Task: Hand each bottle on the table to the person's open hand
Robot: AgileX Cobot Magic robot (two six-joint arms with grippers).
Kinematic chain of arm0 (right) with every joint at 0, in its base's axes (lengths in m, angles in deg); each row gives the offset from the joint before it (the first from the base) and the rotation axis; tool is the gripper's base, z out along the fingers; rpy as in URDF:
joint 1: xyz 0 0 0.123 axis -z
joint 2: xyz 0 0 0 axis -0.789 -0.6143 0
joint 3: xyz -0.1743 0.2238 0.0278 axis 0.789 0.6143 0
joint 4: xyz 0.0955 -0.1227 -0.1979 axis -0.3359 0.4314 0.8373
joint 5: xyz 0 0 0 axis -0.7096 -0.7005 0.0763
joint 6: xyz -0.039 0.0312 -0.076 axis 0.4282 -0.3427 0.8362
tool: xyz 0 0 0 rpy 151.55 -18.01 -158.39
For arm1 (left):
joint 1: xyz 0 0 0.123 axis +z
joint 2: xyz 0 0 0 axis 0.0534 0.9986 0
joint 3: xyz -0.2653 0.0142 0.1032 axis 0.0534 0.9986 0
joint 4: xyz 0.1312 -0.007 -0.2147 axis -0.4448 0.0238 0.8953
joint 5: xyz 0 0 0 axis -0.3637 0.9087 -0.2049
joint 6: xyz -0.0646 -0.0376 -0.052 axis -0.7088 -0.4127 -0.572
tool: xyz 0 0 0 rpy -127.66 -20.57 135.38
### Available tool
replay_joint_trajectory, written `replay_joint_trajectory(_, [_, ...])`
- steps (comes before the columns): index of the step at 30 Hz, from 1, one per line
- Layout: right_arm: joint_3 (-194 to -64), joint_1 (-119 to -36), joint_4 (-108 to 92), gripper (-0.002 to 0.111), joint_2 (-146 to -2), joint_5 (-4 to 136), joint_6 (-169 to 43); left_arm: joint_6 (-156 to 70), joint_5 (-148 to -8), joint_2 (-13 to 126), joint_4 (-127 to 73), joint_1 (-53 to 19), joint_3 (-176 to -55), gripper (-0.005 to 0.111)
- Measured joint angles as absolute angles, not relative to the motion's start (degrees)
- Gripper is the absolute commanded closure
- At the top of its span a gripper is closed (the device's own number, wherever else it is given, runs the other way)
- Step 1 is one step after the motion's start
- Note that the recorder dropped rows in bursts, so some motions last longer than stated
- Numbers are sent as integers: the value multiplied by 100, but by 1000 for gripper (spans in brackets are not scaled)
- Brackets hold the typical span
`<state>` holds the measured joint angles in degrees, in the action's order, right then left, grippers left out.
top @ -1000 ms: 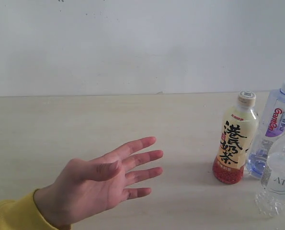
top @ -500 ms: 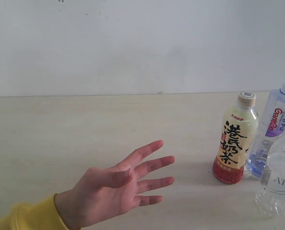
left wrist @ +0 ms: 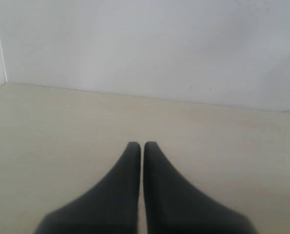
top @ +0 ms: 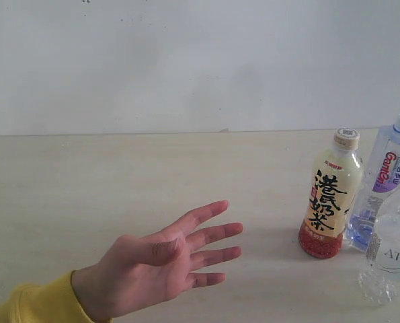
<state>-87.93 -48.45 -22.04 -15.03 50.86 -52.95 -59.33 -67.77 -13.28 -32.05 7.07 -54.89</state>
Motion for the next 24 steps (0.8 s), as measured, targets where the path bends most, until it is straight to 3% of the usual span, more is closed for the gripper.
replay_joint_trajectory(2, [-9006, -4861, -2356, 39, -2040, 4741, -5119, -5933, -6777, -1328, -3205, 707, -5489, 103])
replay_joint_trajectory(3, [-9048, -4870, -2454, 36, -2238, 4659, -5072, -5933, -6777, -1328, -3205, 707, -5489, 103])
replay_joint_trajectory(10, [-9074, -4870, -3512, 39, -3423, 4507, -3865, -5933, -6777, -1328, -3205, 707, -5489, 103])
replay_joint_trajectory(24, [-8936, -4870, -7910, 39, -4747, 4598, 773, -5933, -6777, -1328, -3205, 707, -5489, 103])
